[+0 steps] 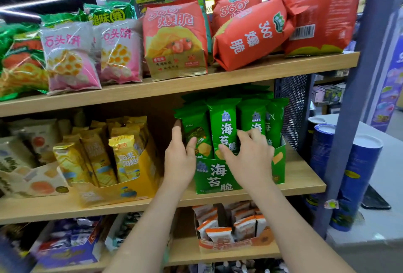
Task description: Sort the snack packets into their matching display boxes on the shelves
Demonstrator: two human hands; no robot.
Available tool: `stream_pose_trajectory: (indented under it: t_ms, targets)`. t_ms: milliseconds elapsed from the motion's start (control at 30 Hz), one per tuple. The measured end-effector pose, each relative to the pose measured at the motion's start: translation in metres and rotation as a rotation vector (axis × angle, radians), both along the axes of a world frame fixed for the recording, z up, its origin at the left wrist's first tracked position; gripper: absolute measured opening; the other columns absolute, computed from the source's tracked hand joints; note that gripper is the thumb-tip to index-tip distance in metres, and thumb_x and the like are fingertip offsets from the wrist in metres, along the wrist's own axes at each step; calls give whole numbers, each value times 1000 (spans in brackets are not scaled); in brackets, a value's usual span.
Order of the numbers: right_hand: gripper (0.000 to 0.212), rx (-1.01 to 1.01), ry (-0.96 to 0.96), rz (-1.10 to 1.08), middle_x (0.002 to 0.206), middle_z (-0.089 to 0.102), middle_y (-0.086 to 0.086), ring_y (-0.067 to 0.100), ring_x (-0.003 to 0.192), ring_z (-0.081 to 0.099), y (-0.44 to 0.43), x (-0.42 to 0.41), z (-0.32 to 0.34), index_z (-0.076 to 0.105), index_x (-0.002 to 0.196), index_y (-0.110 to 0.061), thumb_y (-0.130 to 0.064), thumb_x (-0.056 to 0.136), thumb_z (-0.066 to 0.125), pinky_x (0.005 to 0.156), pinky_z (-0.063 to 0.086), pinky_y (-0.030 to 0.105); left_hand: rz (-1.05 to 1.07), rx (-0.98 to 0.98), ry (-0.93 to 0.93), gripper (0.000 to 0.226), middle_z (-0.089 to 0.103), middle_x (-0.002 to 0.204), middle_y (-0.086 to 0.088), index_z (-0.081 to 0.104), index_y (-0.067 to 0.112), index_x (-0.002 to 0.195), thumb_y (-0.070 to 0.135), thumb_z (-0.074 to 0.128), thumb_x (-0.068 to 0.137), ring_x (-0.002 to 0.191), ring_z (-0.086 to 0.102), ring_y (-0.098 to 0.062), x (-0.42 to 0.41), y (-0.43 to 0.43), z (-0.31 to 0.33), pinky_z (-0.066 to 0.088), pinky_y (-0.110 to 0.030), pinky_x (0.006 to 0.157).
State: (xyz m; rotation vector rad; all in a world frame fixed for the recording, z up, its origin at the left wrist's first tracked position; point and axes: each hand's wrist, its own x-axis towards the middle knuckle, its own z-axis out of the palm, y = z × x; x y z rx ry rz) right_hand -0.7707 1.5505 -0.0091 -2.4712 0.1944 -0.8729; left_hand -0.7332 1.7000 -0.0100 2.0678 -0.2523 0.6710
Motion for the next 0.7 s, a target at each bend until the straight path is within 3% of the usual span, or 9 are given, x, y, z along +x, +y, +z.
stream_pose_trajectory:
  t_ms: [133, 233, 367, 467, 533, 700]
  targets:
    - [60, 63, -173, -18, 122, 52, 10, 26, 114, 48, 3, -12, -11, 56, 132, -14, -44, 83, 72, 96, 37, 47, -41, 53, 21, 64, 47, 119, 15, 23, 26, 151, 25, 57, 97, 107, 55, -7, -16, 16, 0, 49, -28, 89]
    - [50, 65, -289, -9, 126, 52, 11, 27, 118, 48, 6, -30, -17, 56, 132, -15, -31, 87, 70, 99, 39, 51, -58, 61, -25, 54, 51, 123, 17, 39, 28, 145, 18, 58, 96, 104, 55, 1, -37, 43, -7, 51, -20, 84]
    - [46, 6, -197, 66, 128, 54, 7, 24, 122, 43, 8, -43, -26, 57, 133, -15, -25, 90, 66, 102, 38, 40, 150, 249, -202, 36, 56, 112, 8, 61, 21, 126, 14, 63, 91, 96, 58, -8, -57, 108, -24, 52, -27, 79]
    - [48, -183, -69, 15, 127, 57, 10, 33, 123, 44, 18, -36, -34, 59, 131, -15, -25, 86, 72, 102, 42, 47, 331, 468, -78, 48, 54, 114, 3, 49, 27, 136, 29, 64, 90, 93, 58, -17, -49, 153, -37, 46, -25, 66]
    - [43, -180, -27, -3, 117, 57, 10, 33, 115, 49, 27, -32, -32, 61, 123, -15, -21, 84, 76, 93, 46, 44, 344, 552, 9, 56, 58, 106, 4, 40, 29, 142, 34, 63, 91, 89, 59, -17, -40, 169, -47, 44, -25, 60]
    - [28, -165, -41, -25, 95, 53, 11, 32, 92, 52, 31, -21, -29, 69, 102, -5, -14, 78, 82, 76, 48, 40, 198, 541, 8, 19, 66, 95, 3, 70, 17, 107, 26, 65, 91, 91, 59, -19, -13, 190, -59, 49, -33, 74]
